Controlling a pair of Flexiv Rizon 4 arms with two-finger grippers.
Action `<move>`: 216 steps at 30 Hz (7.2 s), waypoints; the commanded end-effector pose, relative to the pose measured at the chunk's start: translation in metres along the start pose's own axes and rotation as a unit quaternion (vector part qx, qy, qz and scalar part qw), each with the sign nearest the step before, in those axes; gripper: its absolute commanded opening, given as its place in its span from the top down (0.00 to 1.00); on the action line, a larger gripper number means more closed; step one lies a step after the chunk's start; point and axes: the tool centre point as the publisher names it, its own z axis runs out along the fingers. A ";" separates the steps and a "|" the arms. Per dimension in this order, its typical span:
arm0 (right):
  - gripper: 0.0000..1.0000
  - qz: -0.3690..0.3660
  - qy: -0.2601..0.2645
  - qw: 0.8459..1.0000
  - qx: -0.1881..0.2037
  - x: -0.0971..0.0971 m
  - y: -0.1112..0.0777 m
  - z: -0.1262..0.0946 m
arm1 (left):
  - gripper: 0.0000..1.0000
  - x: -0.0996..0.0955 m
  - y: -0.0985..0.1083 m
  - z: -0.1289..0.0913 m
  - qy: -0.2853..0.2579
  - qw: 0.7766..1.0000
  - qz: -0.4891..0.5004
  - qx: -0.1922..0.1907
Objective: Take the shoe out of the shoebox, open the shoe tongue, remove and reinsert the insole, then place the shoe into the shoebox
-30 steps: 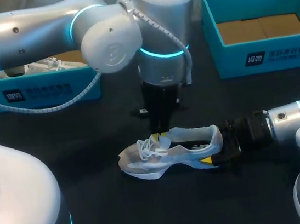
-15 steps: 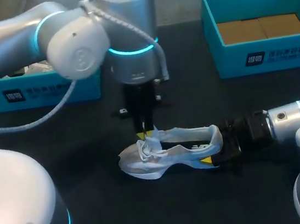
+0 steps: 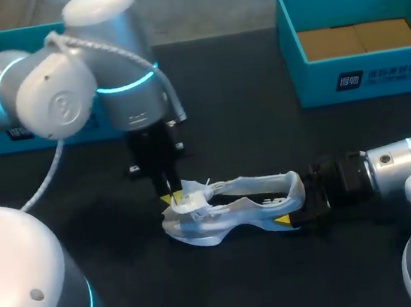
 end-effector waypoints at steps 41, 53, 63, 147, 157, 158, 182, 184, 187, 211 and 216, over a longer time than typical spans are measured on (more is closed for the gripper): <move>1.00 0.000 -0.001 1.000 0.002 0.001 0.000 0.001 | 0.48 -0.009 0.021 -0.079 0.108 0.976 0.184 0.055; 1.00 0.000 -0.001 1.000 0.002 0.001 0.000 0.001 | 1.00 0.024 0.041 -0.101 0.043 0.923 0.377 0.068; 1.00 0.000 -0.001 1.000 0.002 0.001 0.000 0.001 | 1.00 0.042 0.056 -0.114 0.021 0.838 0.544 0.028; 1.00 0.000 -0.001 1.000 0.002 0.001 0.000 0.001 | 1.00 0.143 0.010 0.029 -0.074 0.676 0.732 0.038; 1.00 0.000 -0.001 1.000 0.002 0.001 0.000 0.001 | 1.00 0.132 0.006 0.032 -0.080 0.684 0.725 0.033; 1.00 0.000 -0.001 1.000 0.002 0.001 0.000 0.001 | 1.00 0.132 0.006 0.032 -0.080 0.684 0.725 0.033; 1.00 0.000 -0.001 1.000 0.002 0.001 0.000 0.001 | 1.00 0.119 0.000 0.061 -0.026 0.680 0.733 -0.017; 1.00 0.000 -0.001 1.000 0.002 0.001 0.000 0.001 | 1.00 0.116 0.000 0.064 -0.025 0.678 0.734 -0.020; 1.00 0.000 -0.001 1.000 0.002 0.001 0.000 0.001 | 1.00 0.114 0.002 0.068 -0.021 0.677 0.736 -0.024; 1.00 0.000 -0.001 1.000 0.002 0.001 0.000 0.001 | 1.00 0.116 0.006 0.097 -0.060 0.664 0.746 0.009; 1.00 0.000 -0.001 1.000 0.002 0.001 0.000 0.001 | 1.00 0.117 0.003 0.102 -0.078 0.667 0.741 0.019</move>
